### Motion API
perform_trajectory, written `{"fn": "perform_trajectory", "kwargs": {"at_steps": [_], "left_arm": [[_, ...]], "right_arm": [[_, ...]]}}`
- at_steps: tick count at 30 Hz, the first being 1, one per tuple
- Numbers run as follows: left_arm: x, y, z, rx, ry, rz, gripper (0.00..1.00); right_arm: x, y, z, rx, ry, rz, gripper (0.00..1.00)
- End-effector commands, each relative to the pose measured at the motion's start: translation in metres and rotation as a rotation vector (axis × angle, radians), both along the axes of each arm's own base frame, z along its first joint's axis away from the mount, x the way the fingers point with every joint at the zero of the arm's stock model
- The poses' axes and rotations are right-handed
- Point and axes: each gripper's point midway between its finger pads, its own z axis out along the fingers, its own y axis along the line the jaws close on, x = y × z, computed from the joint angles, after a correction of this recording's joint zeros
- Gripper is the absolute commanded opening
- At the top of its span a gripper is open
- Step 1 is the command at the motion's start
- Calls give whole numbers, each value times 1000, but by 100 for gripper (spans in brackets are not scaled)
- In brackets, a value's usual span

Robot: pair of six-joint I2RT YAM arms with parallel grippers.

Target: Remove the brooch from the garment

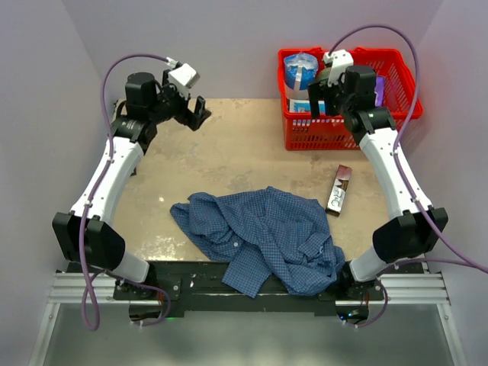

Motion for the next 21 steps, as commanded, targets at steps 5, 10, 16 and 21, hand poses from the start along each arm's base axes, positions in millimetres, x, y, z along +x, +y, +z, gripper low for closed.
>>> {"fn": "perform_trajectory", "kwargs": {"at_steps": [5, 10, 16, 21], "left_arm": [[-62, 21, -59, 276, 38, -112, 94], [-99, 42, -138, 468, 168, -193, 92], [-120, 53, -211, 544, 384, -249, 85], [-131, 46, -236, 507, 485, -285, 82]], "right_arm": [[-69, 20, -12, -168, 12, 347, 99], [-123, 36, -70, -241, 85, 606, 85], [-158, 25, -160, -342, 355, 759, 77], [-183, 12, -208, -343, 534, 779, 78]]}}
